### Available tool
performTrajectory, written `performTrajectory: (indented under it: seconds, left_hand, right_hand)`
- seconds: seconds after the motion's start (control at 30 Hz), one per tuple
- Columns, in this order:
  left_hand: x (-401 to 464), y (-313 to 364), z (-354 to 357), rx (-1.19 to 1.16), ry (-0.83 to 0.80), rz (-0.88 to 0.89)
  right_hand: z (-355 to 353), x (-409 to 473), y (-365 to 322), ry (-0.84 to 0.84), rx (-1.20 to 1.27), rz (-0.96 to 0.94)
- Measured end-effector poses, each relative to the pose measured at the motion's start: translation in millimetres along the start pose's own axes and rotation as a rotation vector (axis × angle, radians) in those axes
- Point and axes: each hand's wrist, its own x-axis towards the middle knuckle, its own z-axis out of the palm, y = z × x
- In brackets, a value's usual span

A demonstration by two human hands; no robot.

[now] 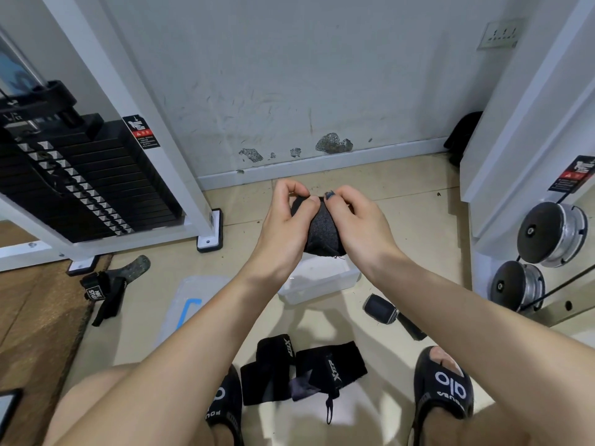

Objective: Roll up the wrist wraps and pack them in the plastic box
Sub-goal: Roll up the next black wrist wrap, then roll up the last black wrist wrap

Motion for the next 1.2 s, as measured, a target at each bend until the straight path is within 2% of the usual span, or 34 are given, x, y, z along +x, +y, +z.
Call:
performTrajectory:
  seconds: [0.13,0.27,0.4,0.5,0.63,0.73,0.8,0.9,0.97,1.13,1.2]
  left_hand:
    - [-1,-4,1,0.008,-0.052,-0.073]
    - [-5,-15,6,0.072,-0.098,-0.092]
    - [-5,-28,14,0.097,-0.156,-0.262]
    - [-4,-39,19,0.189,-0.253,-0.339]
    - [1,-55,36,0.324,-0.406,-0.443]
    - [13,-84,55,0.328,-0.448,-0.527]
    - [19,-111,64,0.334,-0.44,-0.567]
    - [21,-159,71,0.49,-0.445,-0.584]
    - [16,-196,70,0.629,-0.485,-0.588]
    - [-12,-270,54,0.843,-0.658,-0.581]
    - [-22,-293,49,0.926,-0.708,-0.578]
  right_hand:
    - [-4,0,3,-0.034,0.102,0.106]
    - [-19,-6,8,-0.181,0.239,0.302]
    - [-37,-18,28,-0.247,0.313,0.365]
    - [-51,-26,51,-0.325,0.387,0.481]
    - [-70,-16,83,-0.453,0.332,0.559]
    - [-82,2,112,-0.462,0.202,0.587]
    - [-84,11,137,-0.387,0.06,0.592]
    - [-84,17,185,-0.302,-0.226,0.575]
    - [-82,15,223,-0.329,-0.419,0.532]
    - [-59,2,313,-0.365,-0.709,0.384]
    - [-49,-3,340,-0.434,-0.957,0.262]
